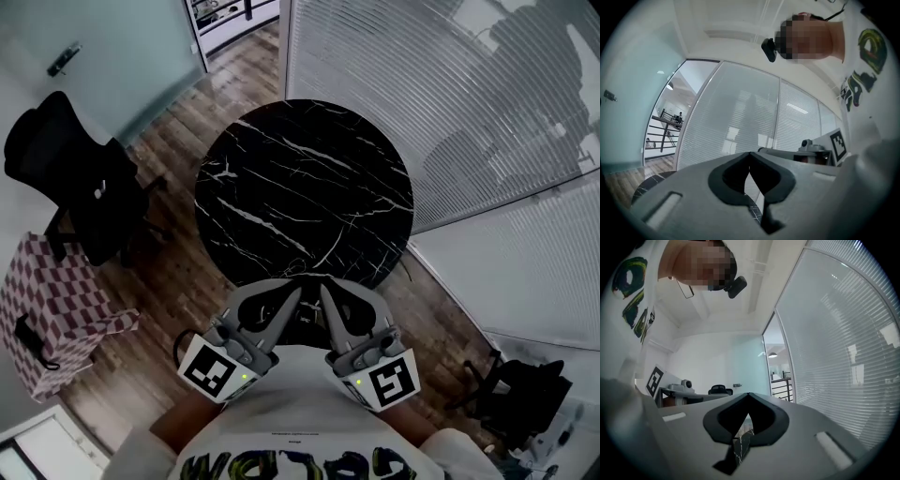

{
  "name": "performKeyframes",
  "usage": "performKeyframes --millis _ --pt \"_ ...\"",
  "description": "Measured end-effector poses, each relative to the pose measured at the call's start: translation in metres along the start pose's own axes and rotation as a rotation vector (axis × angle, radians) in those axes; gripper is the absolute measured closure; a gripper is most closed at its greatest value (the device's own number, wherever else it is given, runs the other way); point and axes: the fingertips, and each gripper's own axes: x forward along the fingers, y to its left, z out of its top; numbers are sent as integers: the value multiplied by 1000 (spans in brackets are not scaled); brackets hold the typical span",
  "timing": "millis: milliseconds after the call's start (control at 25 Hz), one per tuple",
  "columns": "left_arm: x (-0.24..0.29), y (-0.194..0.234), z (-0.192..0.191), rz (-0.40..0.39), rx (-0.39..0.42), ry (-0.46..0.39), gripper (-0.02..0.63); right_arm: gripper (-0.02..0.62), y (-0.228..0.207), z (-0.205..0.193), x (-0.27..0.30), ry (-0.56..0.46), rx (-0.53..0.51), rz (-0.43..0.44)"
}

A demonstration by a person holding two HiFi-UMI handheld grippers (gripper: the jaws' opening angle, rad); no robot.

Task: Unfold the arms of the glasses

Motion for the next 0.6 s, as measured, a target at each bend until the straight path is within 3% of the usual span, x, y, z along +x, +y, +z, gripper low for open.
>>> performKeyframes --millis 600 --pt "9 26 -66 63 -68 144 604 594 -14 -69 7 141 74 26"
